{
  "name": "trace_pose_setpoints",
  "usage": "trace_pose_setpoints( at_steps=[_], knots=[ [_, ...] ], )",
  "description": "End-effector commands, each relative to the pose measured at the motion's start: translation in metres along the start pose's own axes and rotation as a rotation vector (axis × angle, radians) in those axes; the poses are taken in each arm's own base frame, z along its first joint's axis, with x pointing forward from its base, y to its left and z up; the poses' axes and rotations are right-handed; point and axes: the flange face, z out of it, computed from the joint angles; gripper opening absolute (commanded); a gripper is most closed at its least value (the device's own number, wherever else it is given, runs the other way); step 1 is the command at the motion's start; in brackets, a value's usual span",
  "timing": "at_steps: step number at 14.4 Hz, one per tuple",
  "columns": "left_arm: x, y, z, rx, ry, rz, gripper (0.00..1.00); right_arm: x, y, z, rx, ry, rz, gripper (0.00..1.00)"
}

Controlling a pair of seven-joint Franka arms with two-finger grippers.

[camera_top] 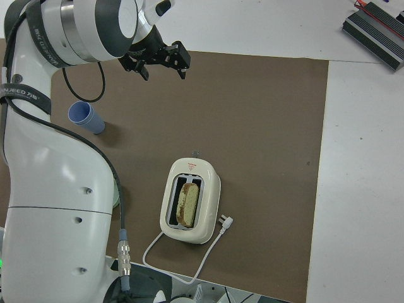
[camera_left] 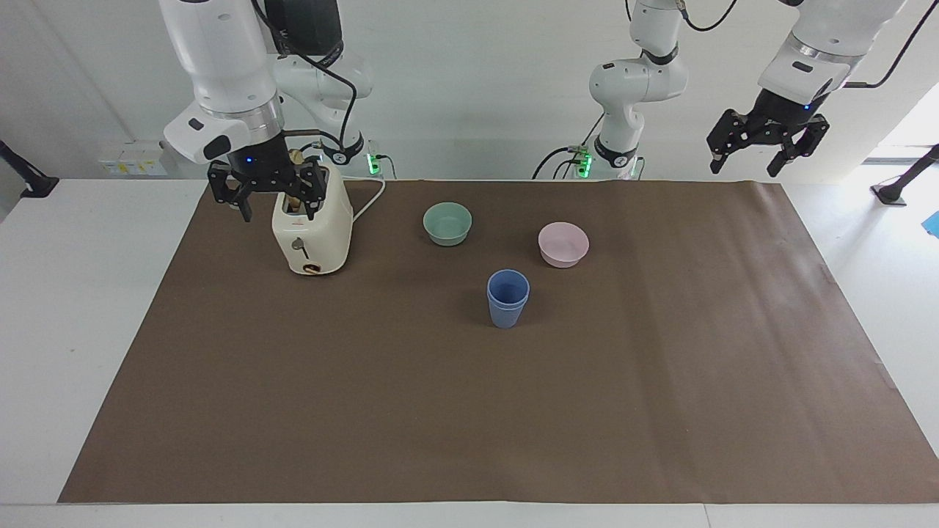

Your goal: Stack blue cups with both arms

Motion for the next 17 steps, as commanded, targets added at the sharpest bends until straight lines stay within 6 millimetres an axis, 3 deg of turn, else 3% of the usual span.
trace_pose_setpoints(
  at_steps=[1, 3, 9, 17],
  knots=[
    [-0.006, -0.002, -0.005, -0.010, -0.004, 0.000, 1.00, -0.008, 0.013, 0.003, 0.043, -0.028, 0.037, 1.00],
    [-0.006, -0.002, -0.005, -0.010, -0.004, 0.000, 1.00, -0.011, 0.022, 0.003, 0.045, -0.040, 0.057, 1.00],
    [-0.006, -0.002, -0.005, -0.010, -0.004, 0.000, 1.00, -0.029, 0.023, -0.017, 0.032, -0.046, 0.057, 1.00],
    [-0.006, -0.002, -0.005, -0.010, -0.004, 0.000, 1.00, -0.027, 0.023, -0.017, 0.033, -0.035, 0.054, 1.00]
  ],
)
